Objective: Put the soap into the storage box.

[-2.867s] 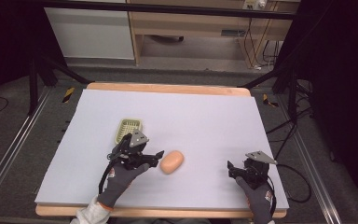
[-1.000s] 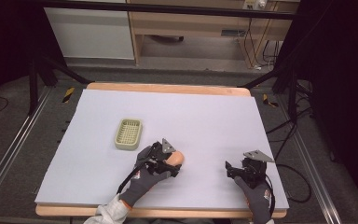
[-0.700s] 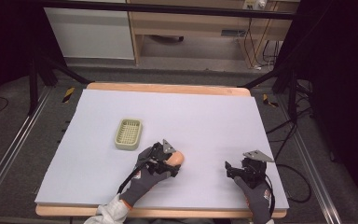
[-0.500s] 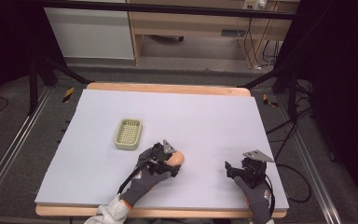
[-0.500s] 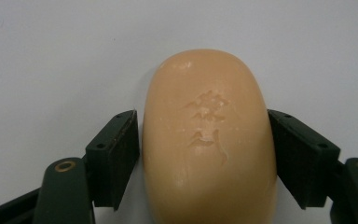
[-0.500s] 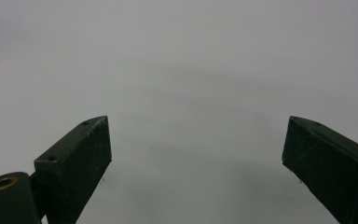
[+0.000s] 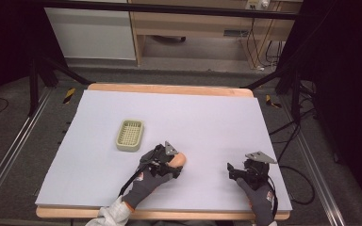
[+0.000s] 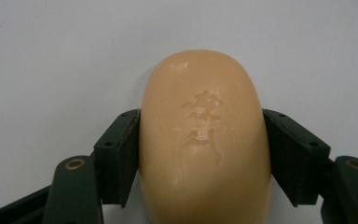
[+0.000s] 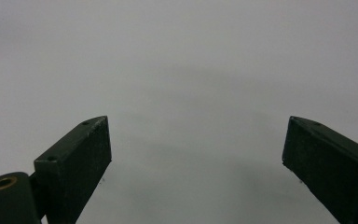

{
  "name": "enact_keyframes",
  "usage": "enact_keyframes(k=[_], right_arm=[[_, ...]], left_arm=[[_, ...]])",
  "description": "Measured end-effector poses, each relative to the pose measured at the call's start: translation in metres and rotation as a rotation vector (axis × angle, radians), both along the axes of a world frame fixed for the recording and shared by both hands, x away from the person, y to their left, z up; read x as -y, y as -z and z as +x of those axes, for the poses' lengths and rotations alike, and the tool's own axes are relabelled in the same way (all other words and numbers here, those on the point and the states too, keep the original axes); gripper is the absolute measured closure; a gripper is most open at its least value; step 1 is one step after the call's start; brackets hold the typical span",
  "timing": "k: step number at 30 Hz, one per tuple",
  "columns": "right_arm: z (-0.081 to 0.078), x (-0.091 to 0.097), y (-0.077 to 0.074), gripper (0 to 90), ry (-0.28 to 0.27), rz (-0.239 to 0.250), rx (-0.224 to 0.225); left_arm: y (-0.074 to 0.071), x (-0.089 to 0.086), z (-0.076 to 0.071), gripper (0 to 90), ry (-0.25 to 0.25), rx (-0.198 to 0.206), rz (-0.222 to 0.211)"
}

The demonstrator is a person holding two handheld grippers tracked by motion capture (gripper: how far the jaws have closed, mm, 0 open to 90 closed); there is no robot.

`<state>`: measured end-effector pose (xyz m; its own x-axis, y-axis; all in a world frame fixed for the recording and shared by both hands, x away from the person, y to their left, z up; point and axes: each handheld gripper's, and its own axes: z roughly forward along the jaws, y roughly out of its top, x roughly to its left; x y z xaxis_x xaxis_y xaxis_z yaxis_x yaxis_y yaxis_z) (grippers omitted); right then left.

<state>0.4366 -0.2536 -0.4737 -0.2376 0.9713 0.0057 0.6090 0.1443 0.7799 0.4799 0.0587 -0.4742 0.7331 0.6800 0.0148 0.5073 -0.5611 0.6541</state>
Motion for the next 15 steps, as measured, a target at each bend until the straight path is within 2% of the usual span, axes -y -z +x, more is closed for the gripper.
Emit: enact_keyframes(k=[15], right_arm=[[0.000, 0.000, 0.000, 8.3, -0.001, -0.004, 0.002]], left_arm=[[-0.011, -0.004, -0.005, 31.5, 0.015, 0.006, -0.022]])
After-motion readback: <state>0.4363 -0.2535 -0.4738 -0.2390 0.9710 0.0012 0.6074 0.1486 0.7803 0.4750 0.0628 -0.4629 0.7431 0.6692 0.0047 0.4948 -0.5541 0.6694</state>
